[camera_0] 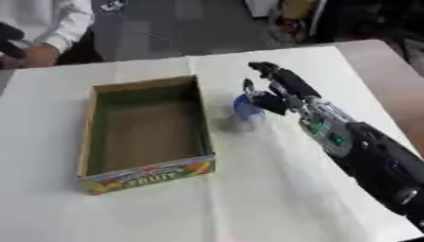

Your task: Pick up objects on the table and place them in the box.

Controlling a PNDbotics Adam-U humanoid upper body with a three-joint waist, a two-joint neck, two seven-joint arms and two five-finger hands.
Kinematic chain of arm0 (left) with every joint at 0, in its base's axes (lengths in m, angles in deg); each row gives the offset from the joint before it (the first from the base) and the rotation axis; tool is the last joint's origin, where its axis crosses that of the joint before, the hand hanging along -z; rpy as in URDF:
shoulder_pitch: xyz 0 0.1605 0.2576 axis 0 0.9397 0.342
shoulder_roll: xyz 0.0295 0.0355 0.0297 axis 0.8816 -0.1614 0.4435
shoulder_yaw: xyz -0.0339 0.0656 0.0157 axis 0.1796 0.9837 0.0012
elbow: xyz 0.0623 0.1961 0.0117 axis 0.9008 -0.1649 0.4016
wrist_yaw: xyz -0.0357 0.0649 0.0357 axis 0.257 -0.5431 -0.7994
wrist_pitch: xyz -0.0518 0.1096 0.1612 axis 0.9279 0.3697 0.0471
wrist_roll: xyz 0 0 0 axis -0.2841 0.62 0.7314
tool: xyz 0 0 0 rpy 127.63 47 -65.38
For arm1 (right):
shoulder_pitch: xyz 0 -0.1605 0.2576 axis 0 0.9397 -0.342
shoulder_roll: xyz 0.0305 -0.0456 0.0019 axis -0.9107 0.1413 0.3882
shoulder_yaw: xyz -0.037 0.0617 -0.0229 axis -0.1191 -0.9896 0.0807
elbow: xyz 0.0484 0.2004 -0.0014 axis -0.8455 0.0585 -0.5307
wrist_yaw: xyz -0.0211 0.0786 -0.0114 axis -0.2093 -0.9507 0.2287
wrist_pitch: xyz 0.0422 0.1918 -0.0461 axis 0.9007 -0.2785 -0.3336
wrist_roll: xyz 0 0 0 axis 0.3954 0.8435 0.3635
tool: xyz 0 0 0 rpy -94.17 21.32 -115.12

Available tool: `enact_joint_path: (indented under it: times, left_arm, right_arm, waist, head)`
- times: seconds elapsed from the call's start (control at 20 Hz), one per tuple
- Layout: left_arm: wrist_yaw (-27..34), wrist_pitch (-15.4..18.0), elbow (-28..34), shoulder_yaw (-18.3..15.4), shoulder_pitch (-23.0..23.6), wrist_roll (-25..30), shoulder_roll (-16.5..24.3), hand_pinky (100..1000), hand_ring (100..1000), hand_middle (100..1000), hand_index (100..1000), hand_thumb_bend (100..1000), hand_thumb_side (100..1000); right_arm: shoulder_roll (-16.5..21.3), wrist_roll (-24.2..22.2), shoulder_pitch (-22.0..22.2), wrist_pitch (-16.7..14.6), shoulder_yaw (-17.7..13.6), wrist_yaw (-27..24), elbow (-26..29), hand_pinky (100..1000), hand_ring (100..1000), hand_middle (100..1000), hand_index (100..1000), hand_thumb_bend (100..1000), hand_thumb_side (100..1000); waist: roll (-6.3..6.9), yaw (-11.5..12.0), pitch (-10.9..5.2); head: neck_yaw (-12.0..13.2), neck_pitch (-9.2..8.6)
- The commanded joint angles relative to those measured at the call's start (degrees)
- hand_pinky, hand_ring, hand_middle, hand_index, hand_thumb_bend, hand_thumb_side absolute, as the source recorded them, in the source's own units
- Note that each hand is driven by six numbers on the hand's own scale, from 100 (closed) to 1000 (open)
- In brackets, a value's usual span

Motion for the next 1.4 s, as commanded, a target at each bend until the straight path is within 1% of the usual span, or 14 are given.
enact_joint_path:
  times: [0.05, 0.25, 0.45, 0.6, 0.85, 1.4]
  left_arm:
    - [0.37, 0.12, 0.95, -0.15, -1.05, 0.07, 0.19, 496, 586, 830, 732, 100, 861]
    - [0.55, 0.02, 0.95, -0.24, -1.75, -0.05, -0.35, 496, 586, 830, 732, 100, 861]
    - [0.78, -0.09, 0.95, -0.39, -2.42, -0.2, -0.72, 496, 586, 830, 732, 100, 861]
    - [0.98, -0.15, 0.95, -0.41, -2.73, -0.2, -0.85, 496, 586, 830, 732, 100, 861]
    - [1.22, -0.23, 0.95, -0.32, -2.96, -0.03, -1.0, 496, 586, 831, 732, 100, 861]
    - [1.45, -0.29, 0.95, -0.32, -3.09, 0.1, -1.01, 495, 587, 831, 732, 100, 861]
  right_arm:
    - [1.64, -0.96, -2.34, 0.3, -0.84, -1.31, 0.44, 674, 823, 915, 1000, 100, 987]
    - [1.83, -2.48, -2.98, 0.55, -0.59, -2.44, 0.65, 675, 824, 920, 1000, 100, 981]
    - [1.28, -3.38, -2.79, 0.12, -0.26, -1.54, 0.23, 658, 816, 923, 1000, 103, 965]
    - [1.02, -3.9, -2.9, -0.63, -0.23, -1.29, -0.02, 652, 816, 926, 1000, 105, 965]
    - [0.62, -4.84, -3.07, -1.52, 0.05, -1.29, 0.07, 657, 817, 930, 1000, 116, 989]
    - [-0.25, -6.12, -2.42, -2.44, 0.01, 0.16, -1.49, 677, 821, 938, 1000, 122, 981]
  waist:
    - [0.26, 0.26, -0.43]
    - [0.4, 0.64, 0.19]
    - [0.45, 0.96, 0.61]
    - [0.47, 1.09, 0.73]
    - [0.36, 1.16, 0.74]
    - [0.28, 1.01, 0.76]
  head:
    - [-0.97, -1.25]
    - [-2.06, -1.92]
    - [-2.73, -2.25]
    - [-2.9, -2.47]
    - [-3.29, -2.72]
    - [-3.06, -3.11]
